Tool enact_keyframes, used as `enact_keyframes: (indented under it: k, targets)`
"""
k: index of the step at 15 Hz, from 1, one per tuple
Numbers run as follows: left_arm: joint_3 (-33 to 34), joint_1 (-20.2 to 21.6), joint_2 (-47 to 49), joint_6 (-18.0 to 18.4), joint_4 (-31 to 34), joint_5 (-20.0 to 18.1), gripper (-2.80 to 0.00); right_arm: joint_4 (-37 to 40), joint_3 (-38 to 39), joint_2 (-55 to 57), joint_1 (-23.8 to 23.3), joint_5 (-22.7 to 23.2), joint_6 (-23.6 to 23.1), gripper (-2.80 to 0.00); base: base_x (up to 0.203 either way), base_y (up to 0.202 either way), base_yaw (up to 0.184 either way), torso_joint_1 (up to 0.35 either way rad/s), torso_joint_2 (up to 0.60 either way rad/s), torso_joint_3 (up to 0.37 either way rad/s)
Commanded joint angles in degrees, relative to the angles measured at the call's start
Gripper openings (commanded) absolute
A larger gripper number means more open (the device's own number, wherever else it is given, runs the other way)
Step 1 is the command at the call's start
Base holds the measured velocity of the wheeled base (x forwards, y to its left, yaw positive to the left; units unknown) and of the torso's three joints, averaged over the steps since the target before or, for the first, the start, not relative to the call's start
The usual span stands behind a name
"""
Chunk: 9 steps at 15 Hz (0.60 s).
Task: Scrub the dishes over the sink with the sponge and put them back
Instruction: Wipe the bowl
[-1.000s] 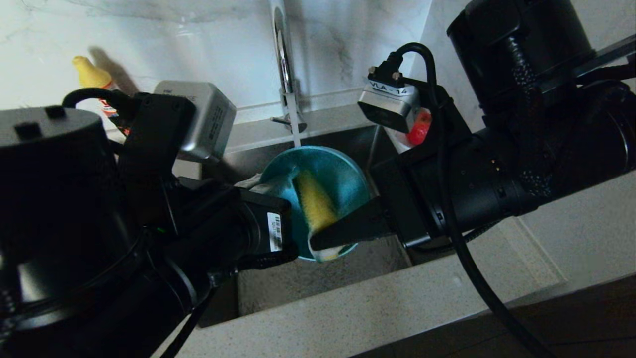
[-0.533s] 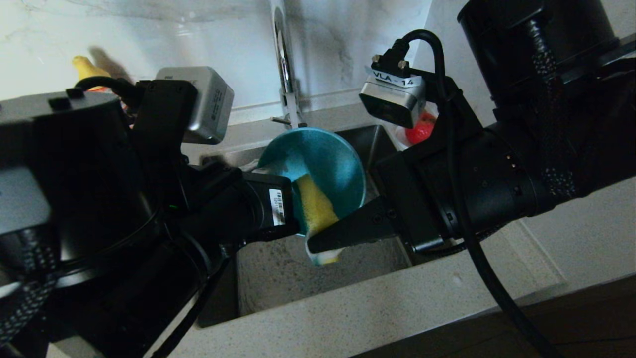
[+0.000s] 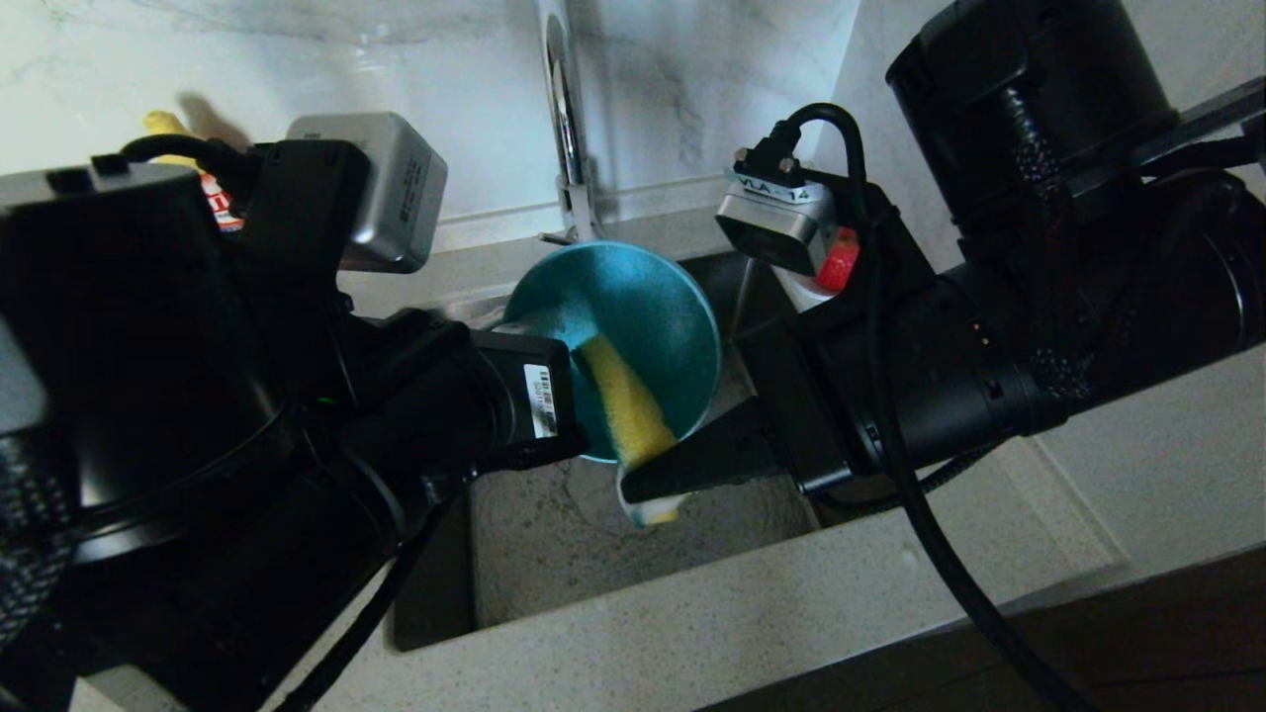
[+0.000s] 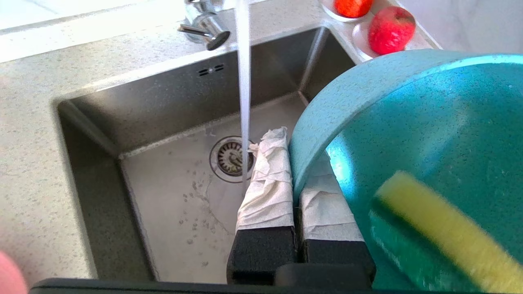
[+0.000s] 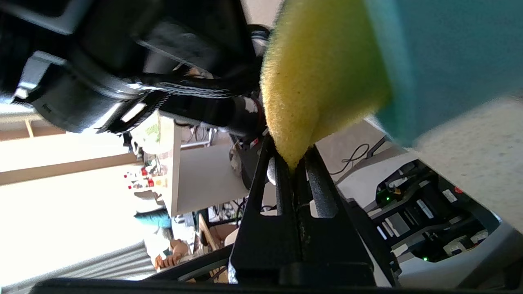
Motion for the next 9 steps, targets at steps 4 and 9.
enact_keyframes:
  k: [4, 9]
  targets:
    - [1.2, 0.0, -1.3, 0.2, -0.1, 0.2, -2.8, 0.0, -1.0, -0.3, -3.0, 0.1, 0.1, -2.8, 0.0, 0.0, 0.0, 0.0, 0.0, 0.0]
    - [3.1, 0.0, -1.7, 0.3, -0.1, 0.0, -2.8, 0.0, -3.9, -0.4, -4.7, 0.1, 0.0, -2.8, 0.0, 0.0, 0.0, 0.0, 0.0, 0.0]
